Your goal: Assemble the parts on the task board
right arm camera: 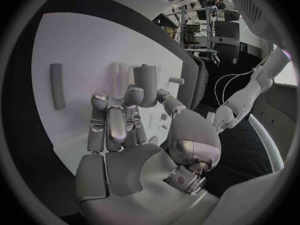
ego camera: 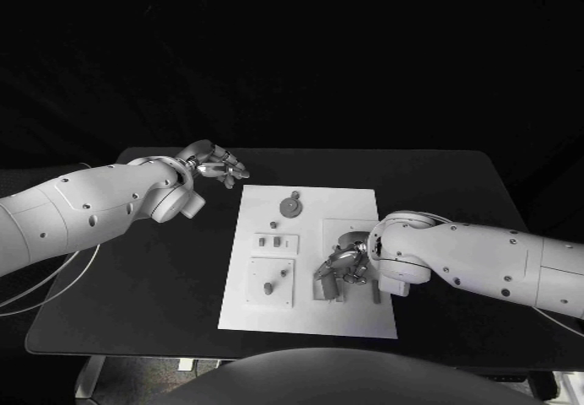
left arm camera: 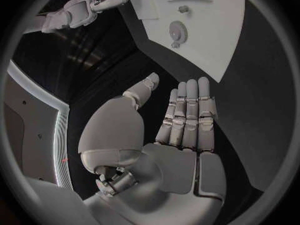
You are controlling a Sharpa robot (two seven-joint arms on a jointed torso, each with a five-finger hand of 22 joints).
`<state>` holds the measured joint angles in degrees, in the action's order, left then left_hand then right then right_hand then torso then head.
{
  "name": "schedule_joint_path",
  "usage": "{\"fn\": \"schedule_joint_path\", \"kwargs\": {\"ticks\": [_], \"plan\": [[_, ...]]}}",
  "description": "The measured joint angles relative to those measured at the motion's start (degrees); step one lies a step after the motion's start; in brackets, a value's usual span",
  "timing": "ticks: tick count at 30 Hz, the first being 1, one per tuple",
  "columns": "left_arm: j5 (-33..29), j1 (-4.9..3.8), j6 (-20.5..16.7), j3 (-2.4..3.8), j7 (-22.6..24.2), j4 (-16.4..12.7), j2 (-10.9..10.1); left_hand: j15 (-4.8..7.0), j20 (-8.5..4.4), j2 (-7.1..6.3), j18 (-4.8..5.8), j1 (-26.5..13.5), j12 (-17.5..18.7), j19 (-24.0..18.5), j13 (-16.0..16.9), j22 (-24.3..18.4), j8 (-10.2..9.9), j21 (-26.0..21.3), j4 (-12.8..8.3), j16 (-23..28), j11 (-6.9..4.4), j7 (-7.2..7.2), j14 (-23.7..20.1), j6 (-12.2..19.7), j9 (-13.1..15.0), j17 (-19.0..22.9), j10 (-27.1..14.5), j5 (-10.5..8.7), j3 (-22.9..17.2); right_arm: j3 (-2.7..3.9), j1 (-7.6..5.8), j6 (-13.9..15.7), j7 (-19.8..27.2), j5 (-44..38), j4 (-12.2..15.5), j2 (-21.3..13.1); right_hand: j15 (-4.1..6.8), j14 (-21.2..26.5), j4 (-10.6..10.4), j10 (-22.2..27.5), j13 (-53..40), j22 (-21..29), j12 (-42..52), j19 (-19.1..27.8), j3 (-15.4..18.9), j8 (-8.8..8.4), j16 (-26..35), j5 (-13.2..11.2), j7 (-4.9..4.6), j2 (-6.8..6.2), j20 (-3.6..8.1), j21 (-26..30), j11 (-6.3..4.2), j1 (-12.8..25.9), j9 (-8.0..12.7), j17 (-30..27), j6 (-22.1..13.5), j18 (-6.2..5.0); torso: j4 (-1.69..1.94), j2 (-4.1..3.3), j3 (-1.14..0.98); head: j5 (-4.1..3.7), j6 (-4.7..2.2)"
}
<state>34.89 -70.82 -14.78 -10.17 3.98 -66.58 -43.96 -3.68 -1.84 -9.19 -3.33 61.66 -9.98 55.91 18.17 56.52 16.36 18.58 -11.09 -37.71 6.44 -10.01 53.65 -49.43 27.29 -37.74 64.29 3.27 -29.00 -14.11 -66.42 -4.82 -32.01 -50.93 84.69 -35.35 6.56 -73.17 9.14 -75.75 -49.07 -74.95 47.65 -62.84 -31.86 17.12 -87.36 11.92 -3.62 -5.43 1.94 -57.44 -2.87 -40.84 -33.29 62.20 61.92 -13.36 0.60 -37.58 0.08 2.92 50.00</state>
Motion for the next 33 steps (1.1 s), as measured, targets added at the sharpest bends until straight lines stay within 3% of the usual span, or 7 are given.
{"fn": "schedule_joint_path", "kwargs": {"ticks": [3,10,18,27,33], "plan": [[0.0,0.0,0.0,0.0,0.0,0.0,0.0,0.0,0.0,0.0,0.21,0.0,0.0,0.0,0.0,0.0,0.0,0.0,0.0,0.0,0.0,0.0,0.0,0.0,0.0,0.0,0.0,0.0,0.0,0.0,0.03,0.0,0.0,-0.1,0.0,0.0,-0.15,0.2,-0.4,0.2,0.1,0.0,0.0,0.2,-0.1,0.0,0.0,-2.5,0.0,-0.45,0.19,0.0,-0.19,0.4,-0.1,0.0,0.0,-0.03,-0.01,0.01,0.0,0.05,0.0],[0.0,0.0,0.0,0.0,-0.1,0.0,0.0,0.0,0.0,0.0,-0.52,0.0,0.0,0.0,0.0,0.0,0.0,0.0,0.0,0.0,0.0,0.0,0.0,0.0,0.0,0.0,0.0,0.0,0.0,-0.01,0.1,-0.1,-0.1,-0.4,-0.1,0.1,-0.01,0.4,-1.6,0.4,0.1,0.0,0.2,0.2,-0.9,-0.1,0.0,-5.5,0.0,-1.5,0.19,0.0,0.01,1.5,-0.3,-0.1,0.0,-0.16,-0.02,0.01,-0.03,0.08,0.0],[0.0,0.0,0.0,0.0,-0.1,0.0,0.0,0.0,0.0,0.0,-0.52,0.0,0.0,0.0,0.0,0.0,0.0,0.0,0.3,0.0,0.0,0.0,0.0,0.0,0.0,-0.1,0.0,0.0,0.0,-0.01,0.12,-0.2,-0.1,-0.6,-0.1,0.3,-0.03,0.4,-2.3,0.4,0.1,0.0,0.2,0.2,-1.3,-0.28,0.2,-6.4,0.01,-2.72,0.23,0.0,0.01,1.6,-0.4,-0.2,0.0,-0.22,-0.04,0.01,-0.07,0.15,0.0],[0.0,0.0,0.0,0.0,-0.1,0.0,0.0,0.0,0.0,0.0,-0.5,0.0,0.0,0.0,0.0,0.0,0.0,0.0,0.3,0.0,0.0,0.0,0.0,0.0,0.0,-0.1,0.0,0.0,0.0,0.0,0.16,-0.2,-0.1,-0.8,-0.2,0.5,0.16,0.6,-2.5,0.5,0.1,0.0,0.2,0.3,-1.5,-0.39,0.2,-6.9,0.01,-2.96,0.52,0.0,0.16,1.4,-0.5,-0.5,0.0,-0.23,-0.04,0.01,-0.07,0.19,0.0],[0.1,0.0,0.0,0.0,-0.1,0.0,0.0,0.0,0.0,0.0,-0.46,0.0,0.0,0.0,0.0,0.0,0.0,0.0,0.3,0.0,0.0,0.0,0.0,0.0,0.0,-0.1,0.0,0.0,0.0,0.0,0.18,-0.2,0.0,-0.9,-0.2,0.5,0.13,0.8,-3.5,0.7,0.1,0.0,0.4,0.3,-2.1,-0.54,0.2,-8.2,0.02,-4.05,0.52,0.0,0.07,1.7,-0.5,-0.7,0.0,-0.22,-0.04,0.01,-0.04,0.23,0.0]]}}
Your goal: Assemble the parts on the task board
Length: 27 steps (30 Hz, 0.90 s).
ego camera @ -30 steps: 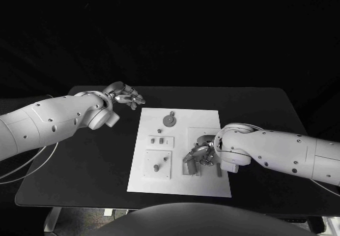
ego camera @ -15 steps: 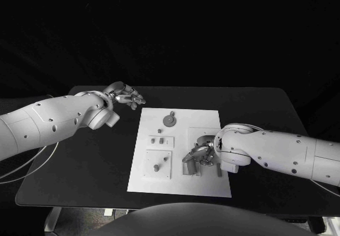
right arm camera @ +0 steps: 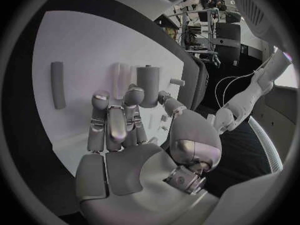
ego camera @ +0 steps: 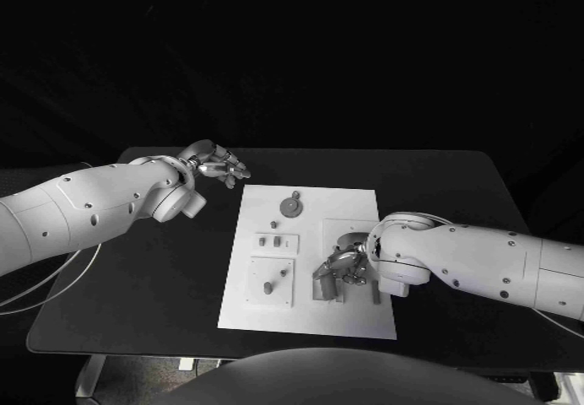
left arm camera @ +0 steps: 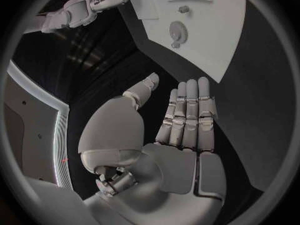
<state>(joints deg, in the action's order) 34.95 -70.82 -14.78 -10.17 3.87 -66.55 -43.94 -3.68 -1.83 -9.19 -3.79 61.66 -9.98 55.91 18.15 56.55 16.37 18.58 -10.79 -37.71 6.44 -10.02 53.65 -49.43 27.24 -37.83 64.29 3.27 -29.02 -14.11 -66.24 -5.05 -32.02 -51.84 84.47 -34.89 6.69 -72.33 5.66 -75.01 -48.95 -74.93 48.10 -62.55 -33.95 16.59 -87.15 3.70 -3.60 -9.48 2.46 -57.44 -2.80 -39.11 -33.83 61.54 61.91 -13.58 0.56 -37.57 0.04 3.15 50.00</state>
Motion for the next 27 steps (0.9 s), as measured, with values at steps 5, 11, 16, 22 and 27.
{"fn": "schedule_joint_path", "kwargs": {"ticks": [5,11,16,22,27], "plan": [[0.0,0.0,0.0,0.0,0.0,0.0,0.0,0.0,0.0,0.0,0.21,0.0,0.0,0.0,0.0,0.0,0.0,0.0,0.0,0.0,0.0,0.0,0.0,0.0,0.0,-0.1,0.0,0.0,0.0,0.0,0.01,0.0,0.0,-0.1,0.0,0.0,0.05,0.2,-1.0,0.3,0.0,0.0,0.0,0.0,0.0,0.01,0.0,-0.4,-0.08,-0.61,-0.01,0.0,0.13,0.5,-0.1,-0.1,-0.3,-0.01,0.0,0.0,0.0,0.02,0.0],[0.0,0.0,0.0,0.0,0.0,0.0,0.0,0.0,0.0,0.0,0.23,0.0,0.0,0.0,0.0,0.0,0.0,0.0,0.0,0.0,0.0,0.0,0.0,0.0,0.0,-0.1,0.0,0.0,0.0,0.0,0.01,0.0,0.1,-0.2,0.0,0.0,0.15,0.3,-2.2,0.3,0.0,0.0,0.0,0.0,-0.3,0.01,0.2,-0.4,-0.08,-1.49,-0.02,0.2,0.13,0.9,-0.2,-0.2,-0.3,-0.03,0.0,0.01,0.0,0.08,0.0],[0.0,0.0,0.0,0.0,-0.1,0.0,0.0,0.0,0.0,0.0,0.25,0.0,0.0,0.0,0.0,0.0,0.0,0.0,0.0,0.0,0.0,0.0,0.0,0.0,0.0,-0.1,0.0,0.0,0.0,0.01,0.02,0.0,0.1,-0.2,0.0,0.0,0.24,0.4,-2.9,0.3,0.0,0.0,0.0,0.0,-0.5,-0.21,0.2,-0.6,-0.08,-1.99,-0.03,0.2,0.14,0.9,-0.4,-0.3,-0.3,-0.03,0.0,0.01,-0.01,0.13,0.0],[0.1,0.0,0.0,0.0,-0.1,0.0,0.0,0.0,0.0,0.0,0.26,0.0,0.0,0.0,0.0,0.0,0.2,0.0,0.0,0.0,0.0,0.0,0.0,0.0,0.0,-0.1,0.0,0.0,0.0,0.01,0.02,-0.1,0.1,-0.3,-0.1,0.0,0.24,0.4,-3.0,0.3,0.0,0.0,0.0,0.0,-0.6,-0.29,0.2,-0.6,-0.07,-2.21,-0.03,0.2,0.14,0.7,-0.4,-0.3,-0.3,-0.03,0.0,0.01,-0.02,0.14,0.0],[0.1,0.0,0.0,0.0,-0.1,0.0,0.0,0.0,0.0,0.0,0.28,0.0,0.0,0.0,0.0,0.1,0.2,0.0,0.0,0.0,0.0,0.0,0.0,0.0,0.0,-0.1,0.0,0.0,0.0,0.01,0.06,0.0,0.5,-0.7,0.1,-0.2,0.23,0.4,-3.0,0.3,0.0,0.0,0.1,0.1,-0.6,-0.35,0.2,-0.6,-0.07,-2.21,-0.1,0.2,0.14,0.7,-0.4,-0.3,-0.3,-0.08,0.0,0.01,-0.01,0.1,0.0]]}}
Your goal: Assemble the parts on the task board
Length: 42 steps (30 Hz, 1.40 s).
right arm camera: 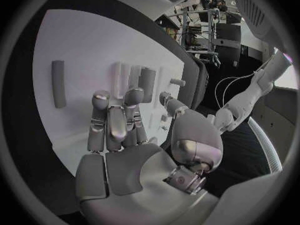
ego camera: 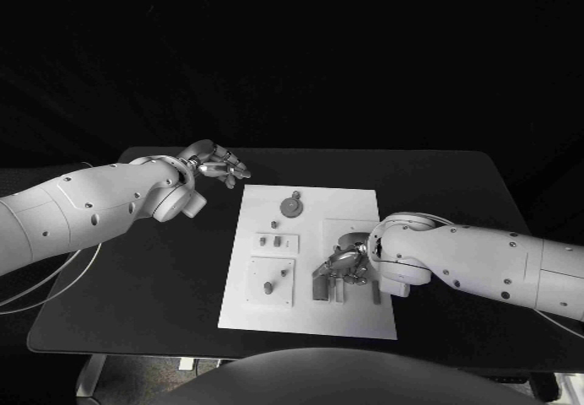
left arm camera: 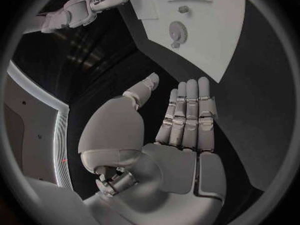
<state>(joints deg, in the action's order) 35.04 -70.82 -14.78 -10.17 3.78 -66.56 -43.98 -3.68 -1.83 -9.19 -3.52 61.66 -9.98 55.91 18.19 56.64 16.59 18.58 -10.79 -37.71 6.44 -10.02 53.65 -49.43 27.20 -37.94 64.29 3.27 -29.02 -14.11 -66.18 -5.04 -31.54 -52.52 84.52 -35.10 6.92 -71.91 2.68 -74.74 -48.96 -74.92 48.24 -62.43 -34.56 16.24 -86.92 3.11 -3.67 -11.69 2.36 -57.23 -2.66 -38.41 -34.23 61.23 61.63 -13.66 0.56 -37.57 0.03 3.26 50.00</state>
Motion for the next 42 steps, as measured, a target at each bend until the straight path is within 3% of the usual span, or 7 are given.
{"fn": "schedule_joint_path", "kwargs": {"ticks": [12,19,26,29,34,37,42], "plan": [[0.0,0.0,0.0,0.0,0.0,0.1,-0.2,0.0,0.0,0.0,0.08,0.0,0.0,0.0,0.0,0.0,0.0,0.0,0.0,0.0,0.0,0.0,0.0,0.0,0.0,-0.1,0.0,0.0,0.0,0.15,-0.37,1.4,2.2,-3.3,2.4,-3.8,0.0,0.0,0.6,0.0,0.0,0.0,0.3,0.1,0.3,-0.13,0.0,0.0,0.0,-0.25,0.32,0.0,0.0,-1.6,-0.4,0.0,-0.4,-0.08,0.0,0.03,-0.02,-0.02,0.0],[0.1,0.0,0.0,0.0,0.0,0.1,-0.2,0.0,0.0,0.0,0.13,0.0,0.0,0.0,0.0,0.0,0.0,0.0,0.0,0.0,0.0,0.0,0.0,0.0,0.0,-0.1,0.0,0.0,0.0,2.23,-1.73,2.2,3.1,-5.0,4.4,-7.2,-0.01,0.0,1.0,0.0,0.0,0.0,0.3,0.1,0.3,-0.13,0.0,0.0,0.0,-0.07,0.33,0.0,0.0,-2.2,-0.5,0.1,-0.4,-0.07,-0.04,0.04,-0.04,-0.14,0.0],[0.1,0.0,0.0,0.0,0.0,0.1,-0.2,0.0,0.0,0.0,0.16,0.0,0.0,0.0,0.0,0.0,0.0,0.0,0.0,0.0,0.0,0.0,0.0,0.0,0.0,-0.1,0.0,0.0,0.0,2.44,-4.5,1.8,3.4,-5.3,6.1,-11.1,-0.01,0.0,1.3,0.0,0.0,0.0,0.3,0.1,0.6,-0.13,0.0,0.0,0.01,0.36,0.31,0.0,0.0,-2.6,-0.6,0.1,-0.4,-0.07,-0.05,0.03,-0.04,-0.36,-0.24],[0.1,0.0,0.0,0.0,0.0,0.1,-0.2,0.0,0.0,0.0,0.16,0.0,0.0,0.0,0.0,0.0,0.0,0.0,0.0,0.0,0.0,0.0,0.0,0.0,0.0,-0.1,0.0,0.0,0.0,2.03,-4.45,1.1,2.6,-5.2,6.1,-12.7,-0.02,0.0,1.9,0.0,0.0,0.0,0.3,0.1,1.0,-0.13,0.0,0.0,0.01,1.13,0.31,0.0,0.0,-3.3,-0.6,0.1,-0.4,-0.07,-0.05,0.03,-0.03,-0.52,-0.3],[0.1,0.0,0.0,0.0,0.0,0.1,-0.2,0.0,0.0,0.0,0.18,0.0,0.0,0.0,0.1,0.1,0.0,-0.2,0.4,0.2,0.0,0.0,0.0,0.0,0.0,-0.2,0.0,0.0,0.0,0.37,-4.25,-0.4,1.1,-5.2,6.2,-15.4,-0.02,0.0,2.7,0.0,0.1,0.0,0.3,0.1,1.8,-0.13,0.0,0.6,0.01,2.47,0.3,0.0,0.0,-3.0,-0.6,0.2,-0.4,-0.08,-0.07,0.01,0.02,-0.64,-0.27],[0.1,-0.01,0.0,0.0,0.0,0.1,-0.2,0.0,0.0,0.0,0.24,0.0,0.0,0.0,0.1,0.1,0.0,-0.2,0.4,0.2,0.0,0.0,0.0,0.0,0.0,-0.2,0.0,0.0,0.0,0.38,-4.0,-0.9,0.5,-5.3,6.6,-16.4,-0.23,-0.2,3.1,0.0,0.1,0.0,0.3,0.1,2.1,-0.13,0.0,1.6,0.1,3.34,0.29,0.0,0.0,-2.7,-0.6,0.5,-0.5,-0.08,-0.1,0.02,0.02,-0.62,-0.19],[0.1,-0.01,0.0,0.0,0.0,0.0,-0.2,0.0,0.0,-0.17,-0.31,-0.2,0.0,0.0,0.1,0.1,0.0,-0.2,0.4,0.2,0.0,0.0,0.0,0.0,0.0,-0.2,0.0,0.0,0.0,0.4,-3.29,-1.8,-0.3,-5.8,7.6,-17.7,-0.42,-0.4,3.7,0.0,0.2,0.0,0.5,0.1,2.3,-0.14,0.0,2.1,0.1,3.41,0.28,0.0,0.0,-2.8,-0.6,0.9,-0.5,-0.09,-0.13,0.02,0.04,-0.88,-0.09]]}}
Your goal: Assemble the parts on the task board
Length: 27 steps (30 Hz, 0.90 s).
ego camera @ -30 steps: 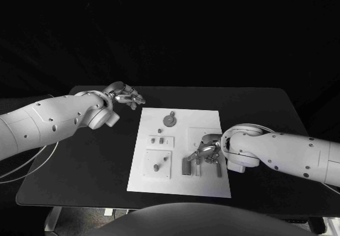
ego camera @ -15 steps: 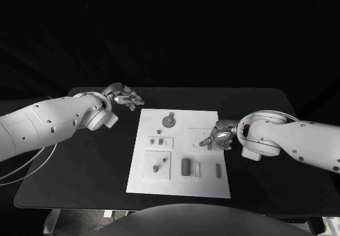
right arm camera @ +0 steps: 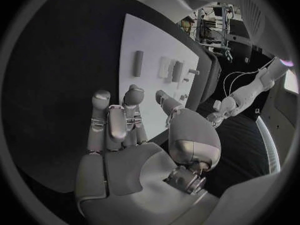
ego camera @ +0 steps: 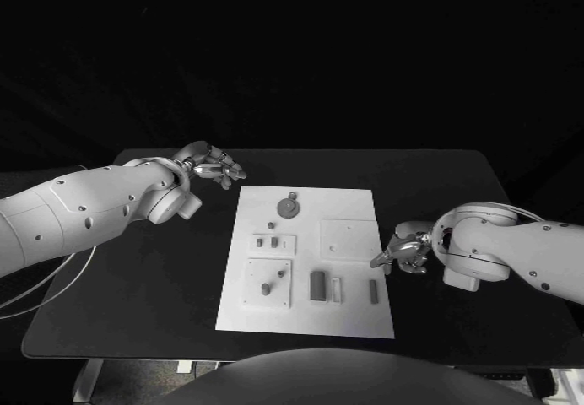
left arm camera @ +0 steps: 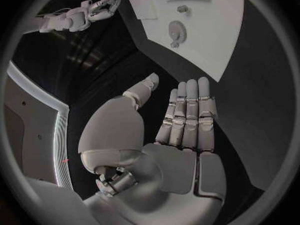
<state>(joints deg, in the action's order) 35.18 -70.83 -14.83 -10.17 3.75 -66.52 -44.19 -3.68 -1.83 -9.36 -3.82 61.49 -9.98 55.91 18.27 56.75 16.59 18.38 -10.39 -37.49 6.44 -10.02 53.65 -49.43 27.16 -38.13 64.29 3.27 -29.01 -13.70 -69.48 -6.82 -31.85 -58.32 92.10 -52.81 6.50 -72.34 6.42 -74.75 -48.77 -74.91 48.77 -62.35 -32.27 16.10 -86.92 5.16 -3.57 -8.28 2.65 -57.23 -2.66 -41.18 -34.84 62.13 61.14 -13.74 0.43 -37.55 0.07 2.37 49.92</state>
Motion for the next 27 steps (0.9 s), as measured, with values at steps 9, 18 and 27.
{"fn": "schedule_joint_path", "kwargs": {"ticks": [9,18,27], "plan": [[0.0,0.0,0.0,0.01,0.0,0.0,0.0,0.0,0.0,-0.07,-0.06,-0.1,0.0,0.0,0.0,0.1,0.0,0.0,0.0,0.0,0.0,0.0,0.0,0.0,-0.1,-0.1,0.0,0.0,0.0,-0.36,3.47,-0.9,-0.7,-0.7,-1.1,1.3,-0.21,-0.2,0.2,0.0,0.1,0.0,0.0,0.0,0.2,0.0,0.0,0.0,-0.22,0.4,-0.02,0.0,0.0,0.1,0.0,0.2,0.2,0.0,0.07,-0.01,-0.05,-0.24,0.08],[0.1,0.0,0.0,0.01,0.0,0.0,-0.1,0.0,0.0,-0.06,-0.03,-0.1,0.0,0.0,0.0,0.0,0.0,0.0,0.2,0.0,0.0,0.0,0.0,0.0,0.0,0.0,0.0,0.0,0.2,-0.38,4.66,-1.3,-0.7,-0.8,-1.6,2.6,-0.21,-0.2,0.2,0.0,0.2,0.0,0.0,0.0,0.2,0.21,0.0,0.0,-0.2,0.4,-0.03,-0.2,0.01,0.1,-0.1,0.3,0.2,0.01,0.18,-0.04,-0.09,-0.14,0.08],[0.1,0.0,0.0,0.0,0.0,0.0,-0.1,0.0,0.0,-0.06,0.03,-0.1,0.0,0.0,0.0,0.0,0.2,0.0,0.3,0.0,0.2,0.2,0.0,-0.2,0.0,-0.1,0.2,0.0,0.0,-0.18,5.31,-1.4,-0.6,-0.8,-2.2,3.9,-0.21,-0.2,0.4,0.0,0.2,0.0,0.0,0.0,0.4,0.33,0.0,0.0,0.03,0.61,-0.04,-0.2,0.01,0.3,-0.1,0.3,0.6,0.01,0.16,-0.04,-0.01,-0.09,0.09]]}}
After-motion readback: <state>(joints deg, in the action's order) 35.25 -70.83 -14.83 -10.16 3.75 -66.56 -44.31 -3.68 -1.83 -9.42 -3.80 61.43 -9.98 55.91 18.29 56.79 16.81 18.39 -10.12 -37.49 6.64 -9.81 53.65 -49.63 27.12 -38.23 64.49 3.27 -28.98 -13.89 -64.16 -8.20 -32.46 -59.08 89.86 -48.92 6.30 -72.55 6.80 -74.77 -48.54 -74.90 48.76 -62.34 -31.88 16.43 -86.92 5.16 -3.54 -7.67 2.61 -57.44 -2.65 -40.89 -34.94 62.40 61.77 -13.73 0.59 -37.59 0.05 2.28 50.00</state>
